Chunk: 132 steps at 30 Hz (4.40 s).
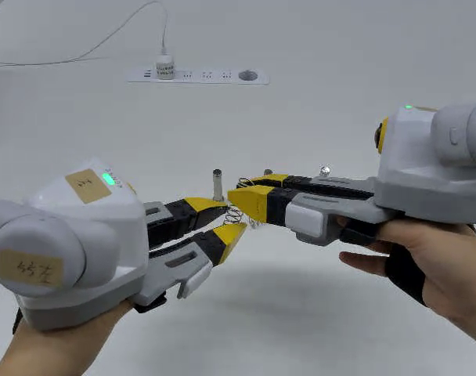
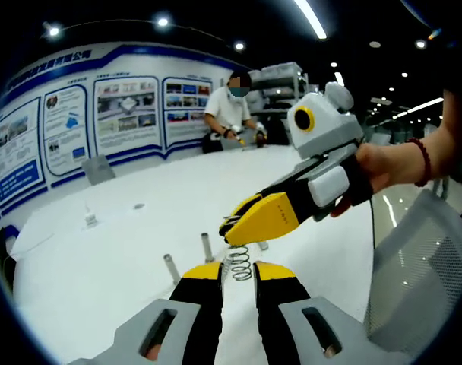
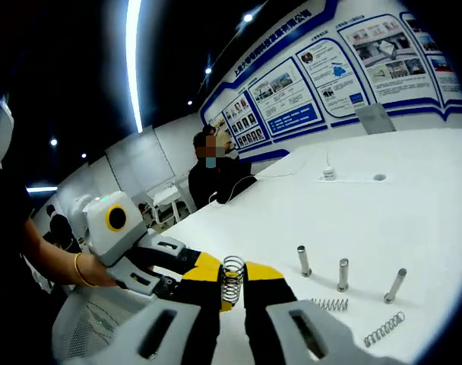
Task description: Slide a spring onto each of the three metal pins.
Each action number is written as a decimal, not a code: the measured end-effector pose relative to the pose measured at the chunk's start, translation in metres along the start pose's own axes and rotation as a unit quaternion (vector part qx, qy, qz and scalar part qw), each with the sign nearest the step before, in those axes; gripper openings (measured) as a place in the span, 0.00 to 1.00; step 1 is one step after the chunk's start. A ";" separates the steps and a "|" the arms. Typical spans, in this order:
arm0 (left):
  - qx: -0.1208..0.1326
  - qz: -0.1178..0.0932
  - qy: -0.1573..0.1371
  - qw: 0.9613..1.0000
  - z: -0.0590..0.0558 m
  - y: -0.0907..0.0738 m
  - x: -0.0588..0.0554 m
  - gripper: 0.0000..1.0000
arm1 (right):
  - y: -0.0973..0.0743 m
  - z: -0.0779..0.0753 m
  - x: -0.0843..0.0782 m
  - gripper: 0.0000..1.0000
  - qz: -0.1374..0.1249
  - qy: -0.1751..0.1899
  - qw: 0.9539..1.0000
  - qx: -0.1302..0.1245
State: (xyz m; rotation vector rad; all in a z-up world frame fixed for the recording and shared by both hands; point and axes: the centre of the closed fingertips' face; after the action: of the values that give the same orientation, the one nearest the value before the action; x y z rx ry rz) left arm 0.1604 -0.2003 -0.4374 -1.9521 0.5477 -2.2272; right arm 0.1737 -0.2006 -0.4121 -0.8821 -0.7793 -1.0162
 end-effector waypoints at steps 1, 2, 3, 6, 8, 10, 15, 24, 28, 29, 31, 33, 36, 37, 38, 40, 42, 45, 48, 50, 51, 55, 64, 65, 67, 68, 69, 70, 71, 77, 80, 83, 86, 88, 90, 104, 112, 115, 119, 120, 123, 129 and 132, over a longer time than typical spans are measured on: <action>0.001 0.001 0.000 1.000 0.000 0.000 0.000 0.16 | 0.001 0.000 0.000 0.11 0.002 -0.007 1.000 0.000; 0.003 0.003 -0.001 1.000 0.001 -0.001 -0.002 0.18 | 0.002 0.000 0.000 0.11 0.003 -0.016 1.000 -0.002; 0.003 0.004 -0.001 1.000 0.002 -0.001 -0.003 0.19 | 0.002 -0.001 0.000 0.11 0.004 -0.020 1.000 -0.003; 0.005 0.008 -0.003 1.000 0.004 -0.002 -0.006 0.20 | 0.005 -0.002 0.001 0.11 0.005 -0.031 1.000 -0.004; 0.006 0.011 -0.005 1.000 0.005 -0.003 -0.009 0.21 | 0.006 -0.003 0.002 0.11 0.006 -0.048 0.999 -0.006; 0.008 0.014 -0.006 1.000 0.005 -0.003 -0.013 0.23 | 0.008 -0.005 0.003 0.11 0.008 -0.068 0.998 -0.011; 0.010 0.025 -0.011 1.000 0.007 -0.004 -0.021 0.27 | 0.013 -0.009 0.006 0.11 0.010 -0.115 0.993 -0.018; 0.021 0.033 -0.019 0.999 0.011 -0.003 -0.029 0.36 | 0.022 -0.019 0.011 0.11 0.017 -0.161 0.986 -0.029; 0.024 0.035 -0.023 0.999 0.012 -0.002 -0.031 0.39 | 0.026 -0.027 0.016 0.11 0.013 -0.167 0.985 -0.038; 0.025 0.036 -0.025 0.999 0.013 -0.002 -0.032 0.40 | 0.028 -0.029 0.018 0.11 0.010 -0.167 0.985 -0.041; 0.026 0.038 -0.025 0.999 0.013 -0.002 -0.034 0.42 | 0.030 -0.032 0.021 0.11 0.007 -0.169 0.984 -0.046; 0.027 0.041 -0.024 0.999 0.013 -0.002 -0.035 0.42 | 0.032 -0.035 0.022 0.11 0.007 -0.177 0.983 -0.050; 0.031 0.040 -0.025 0.998 0.015 -0.003 -0.036 0.43 | 0.036 -0.039 0.025 0.11 0.003 -0.179 0.982 -0.053; 0.033 0.039 -0.027 0.998 0.015 -0.003 -0.036 0.43 | 0.038 -0.042 0.026 0.11 0.002 -0.182 0.982 -0.057; 0.034 0.038 -0.028 0.998 0.016 -0.003 -0.036 0.44 | 0.040 -0.044 0.026 0.11 0.002 -0.183 0.981 -0.059; 0.036 0.037 -0.031 0.998 0.017 -0.003 -0.036 0.45 | 0.043 -0.049 0.027 0.12 -0.001 -0.176 0.982 -0.065; 0.038 0.035 -0.035 0.998 0.018 -0.003 -0.035 0.47 | 0.046 -0.055 0.028 0.12 -0.003 -0.175 0.982 -0.075; 0.041 0.034 -0.041 0.998 0.019 -0.003 -0.036 0.50 | 0.049 -0.061 0.030 0.12 -0.009 -0.173 0.981 -0.085; 0.045 0.034 -0.045 0.997 0.020 -0.003 -0.036 0.54 | 0.053 -0.067 0.033 0.12 -0.015 -0.164 0.982 -0.091; 0.046 0.032 -0.047 0.997 0.020 -0.003 -0.035 0.55 | 0.055 -0.070 0.034 0.12 -0.017 -0.157 0.983 -0.095; 0.046 0.032 -0.048 0.997 0.020 -0.003 -0.035 0.56 | 0.056 -0.071 0.035 0.12 -0.018 -0.155 0.983 -0.097; 0.047 0.030 -0.053 0.997 0.021 -0.003 -0.035 0.60 | 0.061 -0.078 0.035 0.12 -0.017 -0.153 0.983 -0.105; 0.051 0.030 -0.062 0.996 0.023 -0.003 -0.035 0.68 | 0.067 -0.085 0.028 0.12 -0.008 -0.147 0.983 -0.111; 0.052 0.029 -0.062 0.996 0.023 -0.003 -0.035 0.68 | 0.068 -0.085 0.028 0.12 -0.008 -0.146 0.983 -0.111; 0.052 0.029 -0.064 0.996 0.024 -0.003 -0.035 0.69 | 0.069 -0.086 0.027 0.12 -0.005 -0.147 0.983 -0.113; 0.052 0.030 -0.065 0.996 0.024 -0.003 -0.036 0.70 | 0.069 -0.086 0.026 0.12 -0.005 -0.146 0.983 -0.114; 0.052 0.030 -0.065 0.996 0.024 -0.003 -0.036 0.70 | 0.070 -0.086 0.025 0.12 -0.003 -0.145 0.983 -0.115; 0.052 0.030 -0.065 0.996 0.023 -0.003 -0.035 0.71 | 0.070 -0.086 0.023 0.12 -0.001 -0.146 0.982 -0.116; 0.052 0.029 -0.064 0.996 0.023 -0.003 -0.035 0.71 | 0.070 -0.086 0.023 0.12 0.000 -0.147 0.982 -0.116; 0.053 0.031 -0.065 0.996 0.024 -0.003 -0.036 0.71 | 0.073 -0.084 0.015 0.12 0.012 -0.155 0.981 -0.117; 0.054 0.031 -0.065 0.996 0.024 -0.003 -0.036 0.72 | 0.074 -0.085 0.013 0.12 0.017 -0.158 0.980 -0.119; 0.053 0.033 -0.066 0.996 0.024 -0.003 -0.036 0.71 | 0.075 -0.086 0.012 0.12 0.019 -0.158 0.980 -0.120; 0.053 0.033 -0.066 0.996 0.024 -0.003 -0.037 0.71 | 0.076 -0.087 0.011 0.12 0.020 -0.158 0.980 -0.121; 0.053 0.032 -0.066 0.996 0.024 -0.003 -0.036 0.71 | 0.077 -0.088 0.009 0.12 0.022 -0.158 0.980 -0.122; 0.053 0.034 -0.067 0.996 0.024 -0.003 -0.037 0.71 | 0.077 -0.089 0.007 0.12 0.025 -0.157 0.979 -0.123; 0.056 0.036 -0.065 0.996 0.025 -0.004 -0.038 0.70 | 0.081 -0.099 -0.010 0.12 0.051 -0.153 0.977 -0.136; 0.057 0.039 -0.065 0.995 0.026 -0.004 -0.039 0.70 | 0.083 -0.104 -0.021 0.12 0.063 -0.148 0.977 -0.143; 0.057 0.038 -0.066 0.995 0.026 -0.004 -0.039 0.70 | 0.083 -0.105 -0.023 0.12 0.066 -0.144 0.977 -0.146; 0.057 0.039 -0.064 0.996 0.026 -0.004 -0.039 0.69 | 0.084 -0.106 -0.028 0.12 0.073 -0.142 0.976 -0.148; 0.057 0.039 -0.064 0.996 0.026 -0.004 -0.039 0.69 | 0.084 -0.106 -0.028 0.12 0.074 -0.144 0.976 -0.149; 0.057 0.039 -0.064 0.996 0.026 -0.004 -0.039 0.69 | 0.084 -0.105 -0.028 0.12 0.071 -0.140 0.976 -0.149; 0.058 0.041 -0.063 0.995 0.026 -0.005 -0.040 0.69 | 0.082 -0.103 -0.027 0.20 0.069 -0.132 0.977 -0.151; 0.060 0.039 -0.056 0.996 0.027 -0.005 -0.039 0.69 | 0.078 -0.101 -0.021 0.20 0.062 -0.132 0.977 -0.153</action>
State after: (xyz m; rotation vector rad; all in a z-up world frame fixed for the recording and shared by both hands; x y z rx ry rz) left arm 0.1935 -0.1880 -0.4692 -1.9465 0.4558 -2.0395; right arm 0.2535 -0.2625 -0.4936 -1.3352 -0.7885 -0.9333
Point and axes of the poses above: the centre of the closed fingertips' face, and the gripper's own axes: y roughly forward along the fingers, z roughly to its left, x roughly out of its top, and after that the axes turned 4 degrees about y, right-handed
